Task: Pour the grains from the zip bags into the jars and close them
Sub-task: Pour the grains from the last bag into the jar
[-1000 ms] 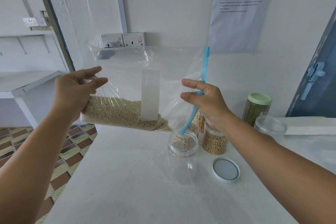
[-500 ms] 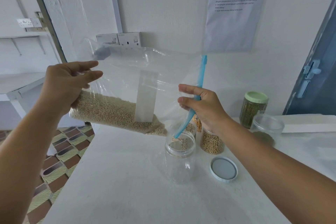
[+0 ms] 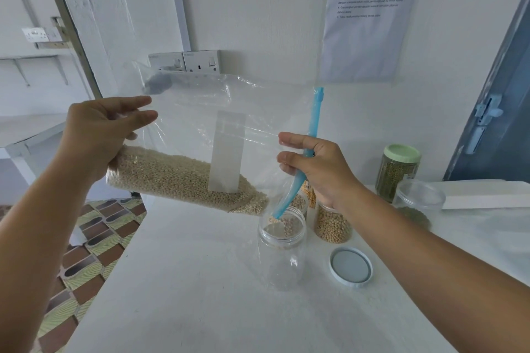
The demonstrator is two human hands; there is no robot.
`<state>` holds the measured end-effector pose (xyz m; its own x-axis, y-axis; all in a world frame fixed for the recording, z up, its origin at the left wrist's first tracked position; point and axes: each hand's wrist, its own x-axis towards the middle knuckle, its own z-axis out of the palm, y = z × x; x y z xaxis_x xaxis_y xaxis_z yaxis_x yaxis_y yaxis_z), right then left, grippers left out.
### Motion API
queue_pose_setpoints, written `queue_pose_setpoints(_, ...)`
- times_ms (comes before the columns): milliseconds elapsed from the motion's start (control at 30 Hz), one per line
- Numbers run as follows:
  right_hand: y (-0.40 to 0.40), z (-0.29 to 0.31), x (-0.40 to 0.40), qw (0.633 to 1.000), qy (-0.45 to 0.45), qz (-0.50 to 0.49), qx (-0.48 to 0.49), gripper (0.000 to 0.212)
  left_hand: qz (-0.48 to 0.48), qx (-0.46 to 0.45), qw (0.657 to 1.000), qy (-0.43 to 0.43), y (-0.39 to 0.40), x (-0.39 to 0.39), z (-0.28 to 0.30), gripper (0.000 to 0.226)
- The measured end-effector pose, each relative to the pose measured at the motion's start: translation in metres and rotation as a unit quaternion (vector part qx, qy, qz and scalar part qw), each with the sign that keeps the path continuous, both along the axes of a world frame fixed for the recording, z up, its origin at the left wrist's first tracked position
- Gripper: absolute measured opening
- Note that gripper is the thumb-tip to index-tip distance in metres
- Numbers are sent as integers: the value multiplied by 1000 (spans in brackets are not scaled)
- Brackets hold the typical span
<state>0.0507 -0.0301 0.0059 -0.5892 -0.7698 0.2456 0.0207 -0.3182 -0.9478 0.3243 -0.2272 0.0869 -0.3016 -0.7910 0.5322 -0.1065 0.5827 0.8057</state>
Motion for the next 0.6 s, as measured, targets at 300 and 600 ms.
queue_pose_setpoints(300,1,1,0,1000,-11,24,0,35,3,-11,1000,-7,0,-1,8,19)
queue_pose_setpoints(600,-1,2,1,999,-29,17,-10,35,10,-25,1000,-12,7,-4,24,20)
